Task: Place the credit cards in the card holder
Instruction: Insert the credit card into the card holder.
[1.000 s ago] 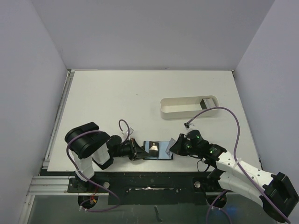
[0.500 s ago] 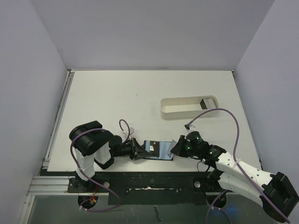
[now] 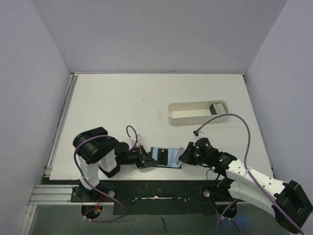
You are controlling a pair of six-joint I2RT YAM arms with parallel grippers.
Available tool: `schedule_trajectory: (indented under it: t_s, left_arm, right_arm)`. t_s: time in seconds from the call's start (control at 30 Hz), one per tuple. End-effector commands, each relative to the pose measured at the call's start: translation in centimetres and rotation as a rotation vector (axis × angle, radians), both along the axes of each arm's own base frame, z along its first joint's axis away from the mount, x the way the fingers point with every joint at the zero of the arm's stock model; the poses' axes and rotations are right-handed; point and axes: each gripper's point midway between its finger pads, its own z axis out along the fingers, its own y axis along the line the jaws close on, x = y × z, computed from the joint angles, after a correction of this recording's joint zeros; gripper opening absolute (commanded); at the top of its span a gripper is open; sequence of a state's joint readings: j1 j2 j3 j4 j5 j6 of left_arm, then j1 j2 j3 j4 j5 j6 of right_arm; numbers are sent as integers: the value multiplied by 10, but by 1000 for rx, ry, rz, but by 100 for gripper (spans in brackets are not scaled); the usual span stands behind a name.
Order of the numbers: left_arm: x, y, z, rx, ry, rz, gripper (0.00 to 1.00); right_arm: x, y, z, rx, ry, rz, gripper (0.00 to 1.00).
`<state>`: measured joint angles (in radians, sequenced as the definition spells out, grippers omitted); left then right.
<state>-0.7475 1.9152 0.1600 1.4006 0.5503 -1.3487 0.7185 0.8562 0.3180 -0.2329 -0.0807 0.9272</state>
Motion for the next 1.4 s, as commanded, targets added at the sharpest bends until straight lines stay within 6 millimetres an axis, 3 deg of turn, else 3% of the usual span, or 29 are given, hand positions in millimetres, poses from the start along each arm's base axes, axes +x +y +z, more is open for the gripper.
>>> schedule_trajectory:
  t_s: [0.0, 0.73, 1.03, 1.37]
  left_arm:
    - [4, -6, 10, -19, -69, -12, 0]
    - [9, -13, 5, 27, -95, -31, 0]
    - [14, -9, -2, 95, -119, -16, 0]
    - [16, -9, -2, 155, -147, -35, 0]
  right_arm:
    - [9, 1, 7, 15, -38, -27, 0]
    - [10, 1, 11, 23, -49, -25, 0]
    - [13, -6, 25, -1, -71, -49, 0]
    - [11, -12, 10, -39, -44, -64, 0]
